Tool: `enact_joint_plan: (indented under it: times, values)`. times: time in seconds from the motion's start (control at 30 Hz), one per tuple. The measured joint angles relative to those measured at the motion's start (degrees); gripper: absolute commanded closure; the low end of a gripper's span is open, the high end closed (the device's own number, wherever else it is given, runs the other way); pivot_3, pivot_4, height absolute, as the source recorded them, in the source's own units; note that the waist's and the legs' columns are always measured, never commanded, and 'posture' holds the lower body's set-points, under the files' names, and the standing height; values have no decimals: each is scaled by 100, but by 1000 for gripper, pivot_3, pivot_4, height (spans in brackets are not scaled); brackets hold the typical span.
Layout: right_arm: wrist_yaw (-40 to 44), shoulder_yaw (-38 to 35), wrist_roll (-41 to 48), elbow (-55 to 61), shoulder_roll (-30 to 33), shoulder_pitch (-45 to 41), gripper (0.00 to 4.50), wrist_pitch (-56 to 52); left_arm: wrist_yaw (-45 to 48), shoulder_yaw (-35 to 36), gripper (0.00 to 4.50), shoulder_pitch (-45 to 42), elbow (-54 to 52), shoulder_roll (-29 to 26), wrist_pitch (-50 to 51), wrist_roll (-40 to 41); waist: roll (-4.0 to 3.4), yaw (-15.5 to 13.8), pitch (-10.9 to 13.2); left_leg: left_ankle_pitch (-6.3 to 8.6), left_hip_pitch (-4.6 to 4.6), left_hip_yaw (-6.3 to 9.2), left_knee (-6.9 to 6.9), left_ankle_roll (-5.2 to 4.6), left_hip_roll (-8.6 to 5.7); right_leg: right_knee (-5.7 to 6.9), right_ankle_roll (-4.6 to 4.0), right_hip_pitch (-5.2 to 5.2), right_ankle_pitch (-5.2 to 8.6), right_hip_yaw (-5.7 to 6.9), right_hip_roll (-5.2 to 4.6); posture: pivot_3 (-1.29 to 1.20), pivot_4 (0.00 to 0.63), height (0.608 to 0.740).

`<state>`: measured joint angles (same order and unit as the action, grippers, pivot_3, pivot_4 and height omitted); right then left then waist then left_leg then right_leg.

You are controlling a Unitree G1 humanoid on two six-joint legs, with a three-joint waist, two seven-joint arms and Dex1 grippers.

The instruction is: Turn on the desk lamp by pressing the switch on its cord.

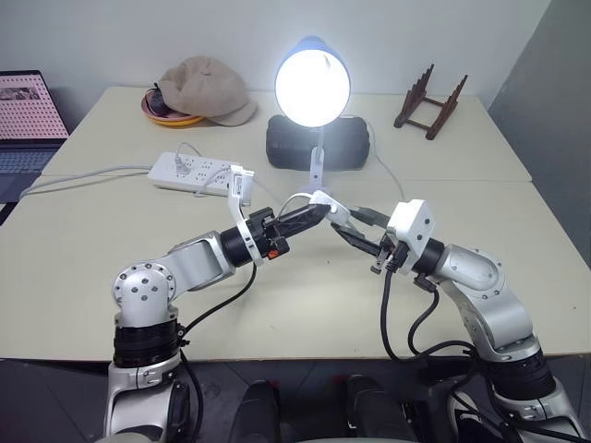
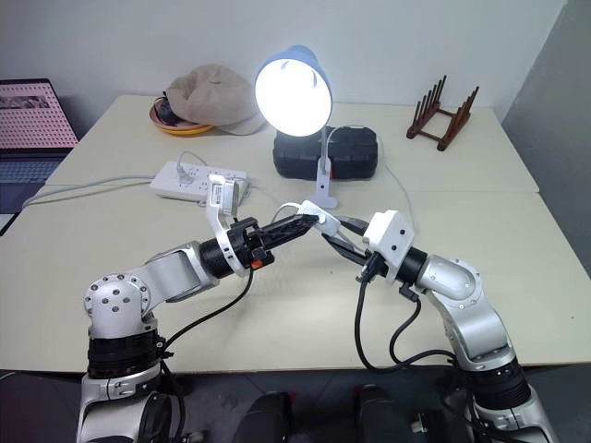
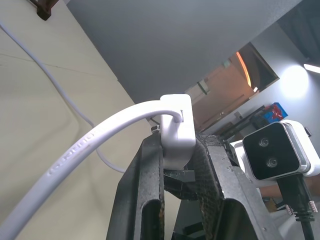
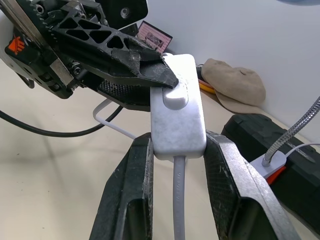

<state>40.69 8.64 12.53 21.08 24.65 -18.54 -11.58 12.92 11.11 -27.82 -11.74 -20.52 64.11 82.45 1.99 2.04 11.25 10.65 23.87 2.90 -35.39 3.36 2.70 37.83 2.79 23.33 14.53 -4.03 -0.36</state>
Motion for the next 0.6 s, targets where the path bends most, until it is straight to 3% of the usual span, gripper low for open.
enact_joint_plan:
  times: [0.23,0.37,0.47,0.53,0.6]
  values:
    - [4,0,9,-219,-55,-56,3437,-13,195,67,1649,489,-376,-719,147,46,-1,23,1,0,-3,-3,29,0,2,-5,-7,14,4,-2,1,0,150,740]
    - [37,-8,-56,-730,-7,-221,3437,-14,729,285,961,729,-734,-1730,187,-159,0,32,3,0,0,-5,34,0,4,-7,-13,21,7,-2,2,0,150,740]
    - [76,151,-348,-1325,166,-378,3437,-54,1408,283,371,814,-1164,-2668,-105,-984,4,27,5,0,0,-11,39,1,1,-14,-16,23,9,-3,-4,0,150,740]
    - [152,200,-464,-1688,199,-398,3437,-116,1748,289,59,817,-1293,-2974,-360,-1402,3,-3,5,0,2,-17,41,1,-2,-21,-15,24,9,-4,-9,0,150,740]
    - [288,308,-473,-1969,206,-504,3437,-284,2202,166,23,848,-1382,-3314,-747,-1993,3,-5,6,1,7,-23,43,2,-1,-23,-15,30,9,-6,-9,0,150,740]
